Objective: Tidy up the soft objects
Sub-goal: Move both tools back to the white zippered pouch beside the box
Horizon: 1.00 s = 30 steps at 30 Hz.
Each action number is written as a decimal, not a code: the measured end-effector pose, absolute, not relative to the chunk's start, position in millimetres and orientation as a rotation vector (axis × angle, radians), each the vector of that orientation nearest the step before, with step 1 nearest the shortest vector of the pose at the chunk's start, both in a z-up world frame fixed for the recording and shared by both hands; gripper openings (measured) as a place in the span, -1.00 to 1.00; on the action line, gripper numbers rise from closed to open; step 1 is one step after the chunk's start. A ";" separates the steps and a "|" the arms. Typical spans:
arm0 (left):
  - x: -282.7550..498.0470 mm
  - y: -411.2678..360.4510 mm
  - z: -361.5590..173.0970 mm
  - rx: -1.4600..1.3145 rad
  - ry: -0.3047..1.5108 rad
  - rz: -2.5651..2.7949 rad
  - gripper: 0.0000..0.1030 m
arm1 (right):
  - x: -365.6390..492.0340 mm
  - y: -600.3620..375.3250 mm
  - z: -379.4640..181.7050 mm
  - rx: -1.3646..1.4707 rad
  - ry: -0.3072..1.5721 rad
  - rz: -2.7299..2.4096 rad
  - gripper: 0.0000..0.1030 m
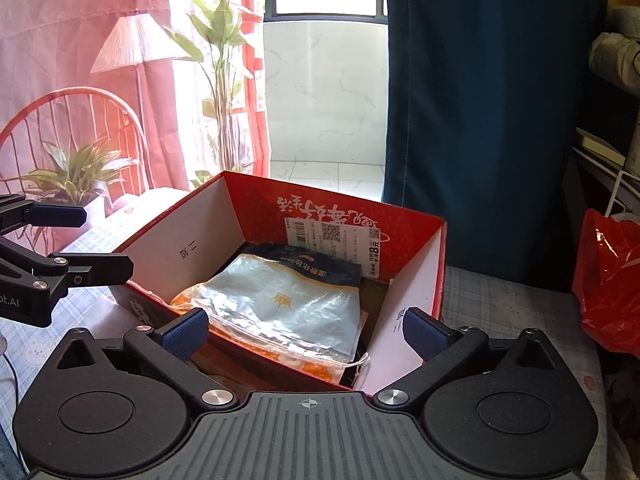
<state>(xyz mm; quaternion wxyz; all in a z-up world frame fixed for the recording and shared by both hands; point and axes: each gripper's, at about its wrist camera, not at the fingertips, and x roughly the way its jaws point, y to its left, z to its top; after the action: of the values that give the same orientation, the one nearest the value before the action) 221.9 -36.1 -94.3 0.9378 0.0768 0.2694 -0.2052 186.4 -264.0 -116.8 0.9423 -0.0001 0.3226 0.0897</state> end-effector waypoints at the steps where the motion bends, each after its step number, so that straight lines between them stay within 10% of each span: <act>1: 218.3 -35.4 -94.7 0.157 0.546 -0.414 1.00 | 183.1 -263.5 -116.1 -0.003 0.653 0.185 0.99; 30: 155.3 -3.8 -123.6 0.122 0.485 -0.309 1.00 | 90.0 -278.2 -167.4 0.210 0.447 0.088 0.99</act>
<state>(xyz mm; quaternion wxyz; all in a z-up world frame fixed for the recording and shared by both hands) 155.3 -3.8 -123.6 0.9571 0.0599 0.2391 -0.1521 90.0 -278.2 -167.4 0.9687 0.1040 0.2214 0.0435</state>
